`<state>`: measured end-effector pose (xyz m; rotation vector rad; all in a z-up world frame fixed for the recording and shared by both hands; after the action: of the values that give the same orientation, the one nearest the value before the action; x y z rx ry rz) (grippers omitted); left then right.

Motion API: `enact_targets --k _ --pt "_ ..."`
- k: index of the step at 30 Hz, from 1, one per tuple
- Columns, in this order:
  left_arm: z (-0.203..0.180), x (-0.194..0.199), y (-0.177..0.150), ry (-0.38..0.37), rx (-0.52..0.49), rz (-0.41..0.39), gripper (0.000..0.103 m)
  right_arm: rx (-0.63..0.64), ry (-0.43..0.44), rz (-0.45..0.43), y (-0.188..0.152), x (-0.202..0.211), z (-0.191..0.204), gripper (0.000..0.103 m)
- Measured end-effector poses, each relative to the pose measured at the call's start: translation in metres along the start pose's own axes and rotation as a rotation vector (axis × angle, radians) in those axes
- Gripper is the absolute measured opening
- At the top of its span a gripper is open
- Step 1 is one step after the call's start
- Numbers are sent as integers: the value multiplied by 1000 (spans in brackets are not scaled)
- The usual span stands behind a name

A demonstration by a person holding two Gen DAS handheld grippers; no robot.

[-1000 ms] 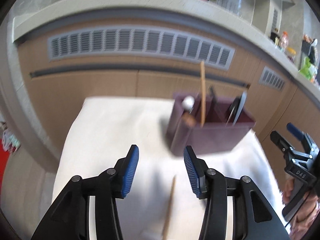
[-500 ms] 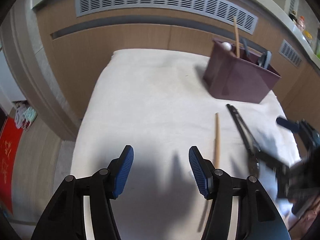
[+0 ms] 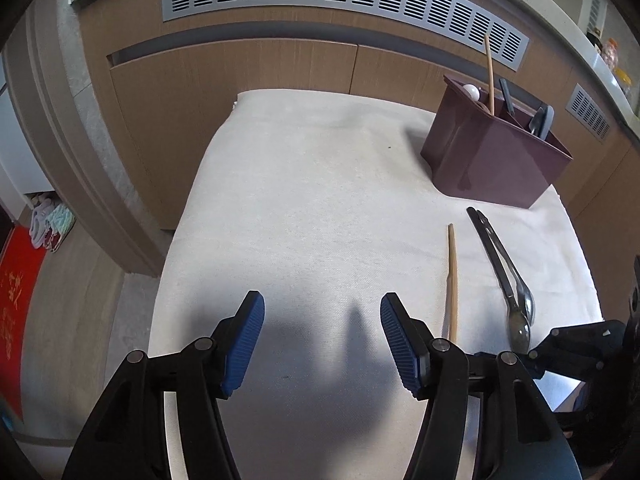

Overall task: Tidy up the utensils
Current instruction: 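Grasp the white plastic spoon by its handle with the right gripper, then grasp the remaining wooden chopstick with the left gripper while the right holds the white spoon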

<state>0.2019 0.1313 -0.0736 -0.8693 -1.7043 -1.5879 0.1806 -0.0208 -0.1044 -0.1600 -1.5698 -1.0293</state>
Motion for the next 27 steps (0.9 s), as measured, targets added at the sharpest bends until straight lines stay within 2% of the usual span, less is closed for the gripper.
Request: enact_targets --k 2,5,14,17,19,21,23,27 --pt "-4 0 2 -8 -4 3 61 24 -19 1 -6 2 3 9" --pt "-11 -1 4 -23 -21 11 61 22 -50 2 -13 9 -2 7" --pt "-43 -11 10 -100 -77 65 63 -164 -162 -29 -42 50 -66 7" --pt "-58 -16 11 -161 -100 76 62 -250 -185 -37 -52 59 -91 7" --pt "-67 -20 10 -189 -109 86 58 -292 -204 -37 -55 60 -106 7" --pt "-79 -26 10 -192 -139 108 39 -317 -222 -37 -50 57 -124 7" --pt "-91 -36 12 -190 -168 142 33 -335 -229 -36 -51 56 -132 7" --pt "-107 -52 16 -146 -212 184 28 -345 -229 -37 -52 56 -133 7"
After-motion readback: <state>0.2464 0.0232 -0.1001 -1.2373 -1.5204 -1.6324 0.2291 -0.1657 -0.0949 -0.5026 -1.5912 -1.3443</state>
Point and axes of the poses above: each gripper's, at about its wrist camera, not at the fingertips, and x roughly against the way its jaws point, z to its left, y to its top, the point moved 1 cm from there along -x, roughly the way its jaws point, and after that the axes turned 6 degrees about -x, right-handed, at the moved point
